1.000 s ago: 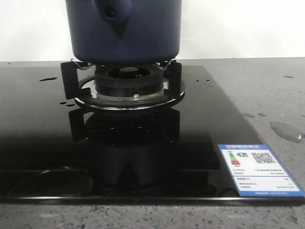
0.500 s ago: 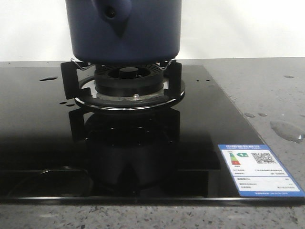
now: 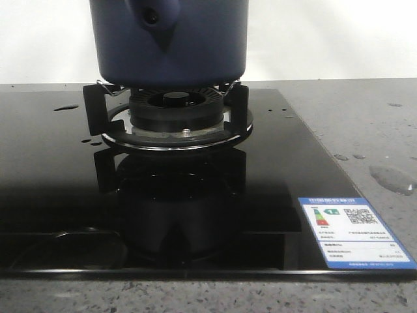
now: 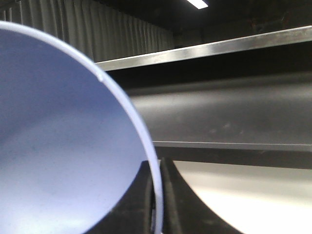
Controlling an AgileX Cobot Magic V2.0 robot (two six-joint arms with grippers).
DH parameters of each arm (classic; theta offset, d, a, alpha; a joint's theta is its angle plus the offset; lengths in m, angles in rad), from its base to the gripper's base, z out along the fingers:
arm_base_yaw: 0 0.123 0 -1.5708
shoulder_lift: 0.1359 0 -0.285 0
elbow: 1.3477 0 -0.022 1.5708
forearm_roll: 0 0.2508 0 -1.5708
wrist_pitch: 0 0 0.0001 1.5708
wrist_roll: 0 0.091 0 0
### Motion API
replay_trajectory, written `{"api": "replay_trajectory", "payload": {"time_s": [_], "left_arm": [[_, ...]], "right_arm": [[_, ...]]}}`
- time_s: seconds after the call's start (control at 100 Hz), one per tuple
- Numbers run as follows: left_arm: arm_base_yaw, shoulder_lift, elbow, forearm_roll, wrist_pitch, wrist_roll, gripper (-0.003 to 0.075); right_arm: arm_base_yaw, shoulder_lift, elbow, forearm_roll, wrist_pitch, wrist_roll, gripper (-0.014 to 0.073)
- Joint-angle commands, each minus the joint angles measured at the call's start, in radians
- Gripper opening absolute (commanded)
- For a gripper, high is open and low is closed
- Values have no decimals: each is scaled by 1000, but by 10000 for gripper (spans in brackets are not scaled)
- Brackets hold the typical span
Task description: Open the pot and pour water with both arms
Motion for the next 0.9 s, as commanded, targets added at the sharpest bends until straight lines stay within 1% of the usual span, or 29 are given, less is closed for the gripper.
{"api": "replay_trajectory", "payload": {"time_s": [0.0, 0.39, 0.46, 0.57, 0.64, 0.69, 0.72, 0.74, 0.79, 0.81, 0.86, 0.88, 0.89], "left_arm": [[4, -39, -32, -47, -53, 2, 357], [4, -39, -32, -63, -39, 2, 357], [4, -39, -32, -70, -27, 2, 357], [4, -39, -32, -97, 3, 2, 357], [4, -39, -32, -129, 21, 26, 357], [4, -39, -32, -172, 41, 61, 357], [4, -39, -32, -204, 56, 84, 357], [4, -39, -32, -230, 66, 103, 357], [3, -39, -32, -286, 89, 145, 357], [-1, -39, -32, -309, 96, 163, 357], [-11, -39, -32, -357, 109, 196, 357], [-18, -39, -32, -376, 114, 209, 357], [-20, -39, -32, -381, 115, 213, 357]], "right_arm": [[1, -55, -29, -6, -96, -2, -46], [1, -55, -29, -6, -83, -2, -46], [1, -59, -29, -6, -26, -2, -46], [-1, -91, -31, -6, 115, -18, -46], [-11, -123, -51, -6, 234, -22, -46], [-28, -149, -77, -6, 359, -22, -46], [-45, -161, -98, -4, 467, -22, -46], [-54, -171, -116, -1, 512, -22, -46], [-96, -188, -164, 6, 699, -22, -45], [-108, -194, -188, 10, 749, -20, -46], [-165, -201, -250, 13, 966, -18, -45], [-181, -202, -277, 13, 1022, -12, -46], [-198, -202, -286, 13, 1079, -8, -45]]}}
